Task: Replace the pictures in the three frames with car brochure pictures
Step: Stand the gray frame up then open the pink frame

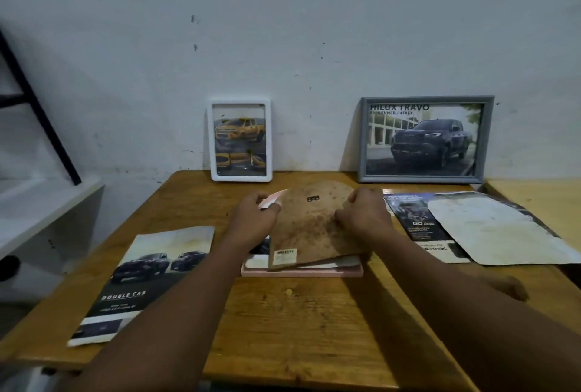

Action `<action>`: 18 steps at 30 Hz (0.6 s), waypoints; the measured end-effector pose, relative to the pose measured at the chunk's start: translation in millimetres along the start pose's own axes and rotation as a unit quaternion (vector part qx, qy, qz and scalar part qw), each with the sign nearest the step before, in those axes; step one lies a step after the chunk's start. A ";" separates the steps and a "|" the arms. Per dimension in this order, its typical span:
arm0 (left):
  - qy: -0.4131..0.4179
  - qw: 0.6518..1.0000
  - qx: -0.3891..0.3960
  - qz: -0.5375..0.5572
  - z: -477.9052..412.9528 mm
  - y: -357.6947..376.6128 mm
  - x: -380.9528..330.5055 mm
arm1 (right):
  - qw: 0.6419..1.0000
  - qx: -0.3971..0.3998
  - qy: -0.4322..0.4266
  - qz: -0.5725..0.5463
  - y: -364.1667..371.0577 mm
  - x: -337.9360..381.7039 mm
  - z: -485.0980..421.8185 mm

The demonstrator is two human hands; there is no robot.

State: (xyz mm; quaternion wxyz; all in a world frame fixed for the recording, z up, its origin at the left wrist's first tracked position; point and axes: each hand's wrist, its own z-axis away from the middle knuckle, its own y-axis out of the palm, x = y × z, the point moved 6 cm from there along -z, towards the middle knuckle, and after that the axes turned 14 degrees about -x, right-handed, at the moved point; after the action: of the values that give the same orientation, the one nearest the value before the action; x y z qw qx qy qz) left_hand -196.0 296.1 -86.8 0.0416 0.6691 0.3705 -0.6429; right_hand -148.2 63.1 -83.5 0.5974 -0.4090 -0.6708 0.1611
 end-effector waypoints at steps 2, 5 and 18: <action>0.003 1.000 0.009 -0.004 2.3 -0.6 0.9 | 1.000 0.010 -0.005 0.007 12.4 1.7 8.5; 0.044 0.996 0.035 -0.072 2.9 3.6 3.5 | 0.999 0.018 -0.025 0.041 19.8 5.9 19.2; 0.055 0.995 -0.011 -0.087 8.9 9.3 19.1 | 0.979 -0.032 -0.141 0.141 10.4 12.8 36.9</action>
State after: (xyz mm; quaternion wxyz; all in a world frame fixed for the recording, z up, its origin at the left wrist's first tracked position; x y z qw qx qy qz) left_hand -200.2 293.0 -109.3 -0.0281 0.6679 0.4361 -0.6024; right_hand -178.3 89.0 -90.8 0.4546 -0.4916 -0.6888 0.2779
